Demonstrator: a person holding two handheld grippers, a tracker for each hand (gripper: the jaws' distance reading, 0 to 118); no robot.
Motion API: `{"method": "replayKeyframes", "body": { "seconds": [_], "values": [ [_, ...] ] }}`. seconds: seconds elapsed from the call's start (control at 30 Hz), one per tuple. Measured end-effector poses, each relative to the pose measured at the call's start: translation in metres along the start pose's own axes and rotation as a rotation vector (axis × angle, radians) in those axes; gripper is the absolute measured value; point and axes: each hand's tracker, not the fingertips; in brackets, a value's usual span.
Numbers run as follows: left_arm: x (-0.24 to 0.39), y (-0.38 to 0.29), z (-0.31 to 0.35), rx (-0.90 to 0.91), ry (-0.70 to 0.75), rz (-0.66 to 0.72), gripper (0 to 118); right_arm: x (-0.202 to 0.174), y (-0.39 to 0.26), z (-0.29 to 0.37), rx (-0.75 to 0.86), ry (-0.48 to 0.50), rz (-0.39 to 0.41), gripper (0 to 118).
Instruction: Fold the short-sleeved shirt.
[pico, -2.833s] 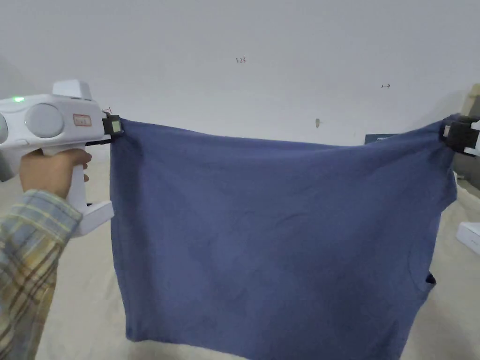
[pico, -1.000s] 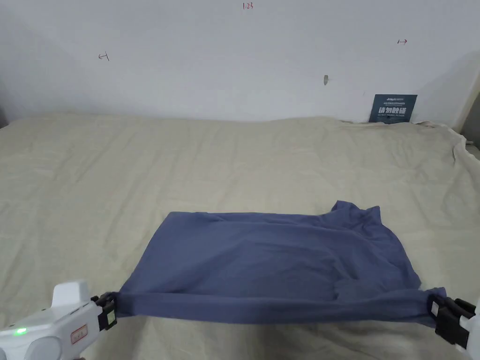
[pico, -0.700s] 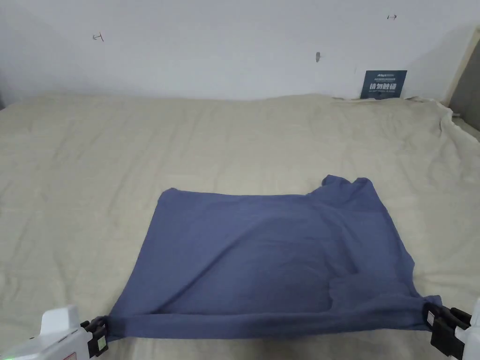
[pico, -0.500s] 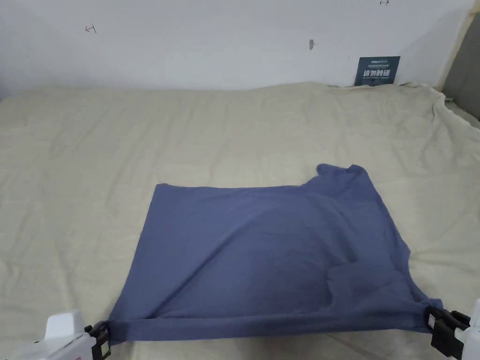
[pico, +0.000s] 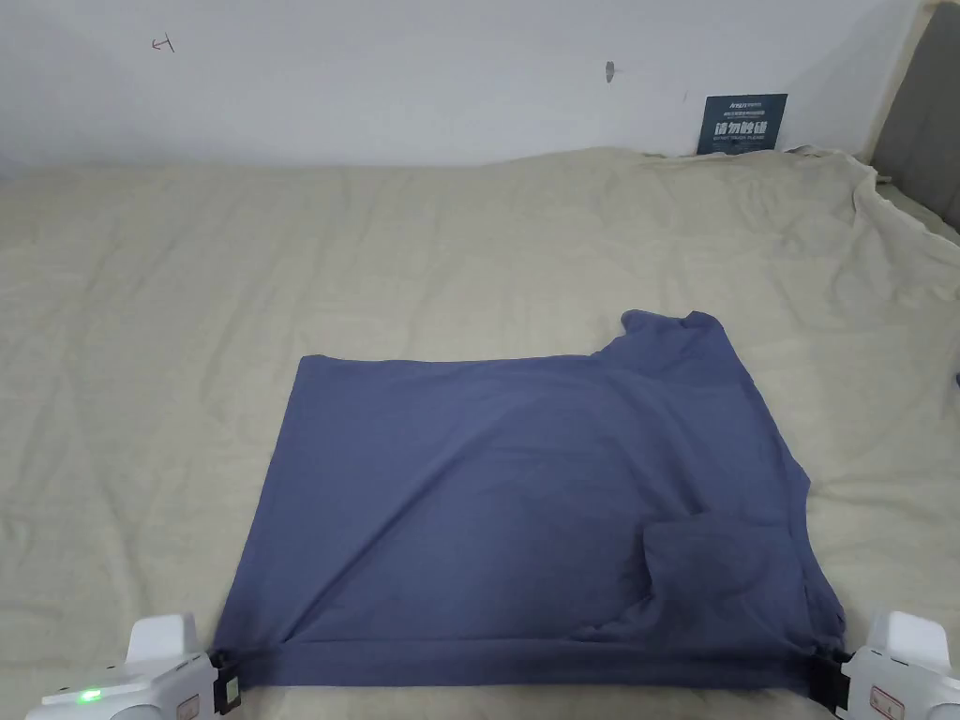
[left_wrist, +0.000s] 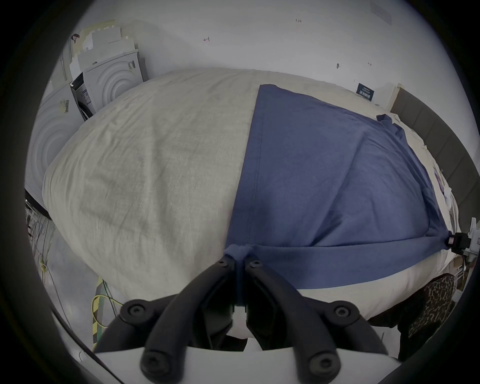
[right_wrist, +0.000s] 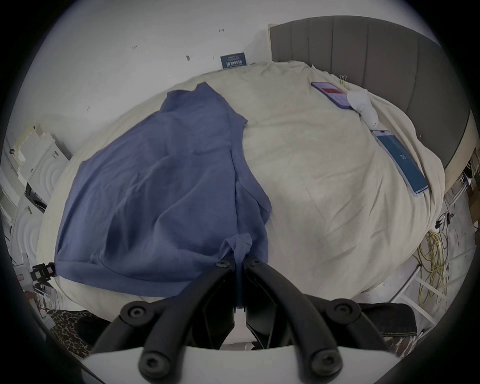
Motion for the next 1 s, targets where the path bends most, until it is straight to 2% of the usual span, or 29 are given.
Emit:
{"method": "replayKeyframes", "body": {
  "seconds": [0.03,0.07,0.1,0.13,0.17,0.2,0.23,0.43,0.63,0.73,0.77,0.8,0.87,0.93,0.97,1.0],
  "values": [
    [0.001,0.001,0.001,-0.004,0.007,-0.003,27,0.000,0.001,0.002,-0.005,0.003,0.001,8],
    [0.003,0.004,0.006,-0.013,0.019,-0.005,47,-0.002,0.003,0.006,-0.006,0.002,0.005,16],
    [0.005,0.007,0.009,-0.021,0.031,-0.006,78,-0.003,0.006,0.012,0.000,0.000,0.018,39],
    [0.005,0.009,0.013,-0.019,0.032,-0.009,98,-0.003,0.009,0.018,0.012,0.000,0.025,63],
    [0.006,0.014,0.021,-0.003,0.037,-0.007,111,-0.005,0.017,0.029,0.041,-0.002,0.038,84],
    [0.009,0.018,0.030,0.029,0.043,0.006,117,-0.005,0.022,0.037,0.062,0.010,0.044,101],
    [0.010,0.024,0.039,0.063,0.044,0.021,117,-0.007,0.027,0.048,0.098,0.028,0.053,105],
    [0.019,0.064,0.106,0.272,-0.037,0.046,117,-0.025,0.068,0.124,0.350,0.109,0.091,105],
    [0.040,0.090,0.153,0.509,-0.012,0.002,117,-0.056,0.087,0.173,0.571,0.075,0.128,104],
    [0.048,0.091,0.161,0.600,-0.003,-0.013,113,-0.067,0.083,0.180,0.646,0.035,0.131,100],
    [0.051,0.089,0.161,0.627,0.004,-0.019,110,-0.070,0.082,0.178,0.659,0.037,0.130,92],
    [0.054,0.087,0.162,0.652,0.002,-0.023,102,-0.072,0.080,0.178,0.672,0.035,0.130,78],
    [0.057,0.084,0.161,0.674,-0.008,-0.032,79,-0.076,0.076,0.178,0.688,0.029,0.125,51],
    [0.059,0.080,0.159,0.692,-0.047,-0.034,46,-0.078,0.073,0.177,0.698,0.040,0.116,22],
    [0.059,0.078,0.158,0.692,-0.068,-0.031,30,-0.079,0.072,0.176,0.701,0.039,0.117,11],
    [0.059,0.078,0.154,0.683,-0.085,-0.034,9,-0.081,0.070,0.175,0.703,0.035,0.121,2]
  ]
}}
